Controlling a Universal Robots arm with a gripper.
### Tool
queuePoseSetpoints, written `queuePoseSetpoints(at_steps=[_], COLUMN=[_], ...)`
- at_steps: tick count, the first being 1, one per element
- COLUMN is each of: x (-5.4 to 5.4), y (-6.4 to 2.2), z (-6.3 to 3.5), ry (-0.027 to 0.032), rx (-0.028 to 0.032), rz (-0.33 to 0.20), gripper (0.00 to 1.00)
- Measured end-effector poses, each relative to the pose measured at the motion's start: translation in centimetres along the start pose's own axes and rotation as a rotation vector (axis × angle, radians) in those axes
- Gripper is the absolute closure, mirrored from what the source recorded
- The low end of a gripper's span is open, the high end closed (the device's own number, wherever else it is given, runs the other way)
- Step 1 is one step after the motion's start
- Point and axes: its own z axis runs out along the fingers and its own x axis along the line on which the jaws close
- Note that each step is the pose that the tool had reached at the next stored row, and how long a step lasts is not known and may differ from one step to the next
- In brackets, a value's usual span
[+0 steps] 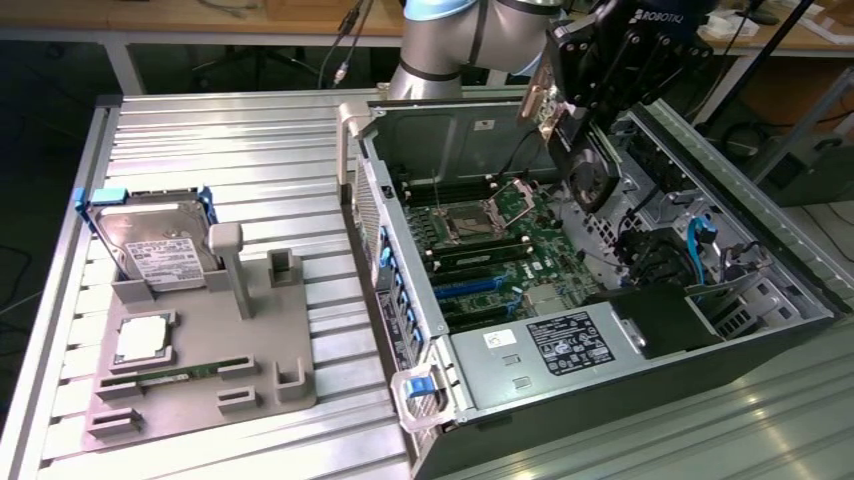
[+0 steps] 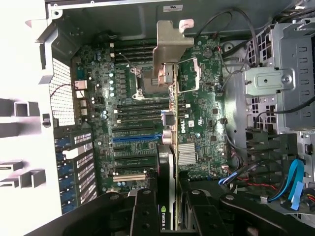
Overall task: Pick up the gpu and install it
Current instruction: 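Insert the gpu into the slot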
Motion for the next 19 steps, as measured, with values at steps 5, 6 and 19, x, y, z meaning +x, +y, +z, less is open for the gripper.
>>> queuePoseSetpoints(at_steps=[5,6,19], x=[0.0,0.0,0.0], y=[0.0,0.0,0.0], z=[0.0,0.0,0.0], ry=[0.0,0.0,0.0017], rx=[0.0,0.0,-0.0004], rz=[0.0,0.0,-0.038], gripper=[0.73,0.73,0.73])
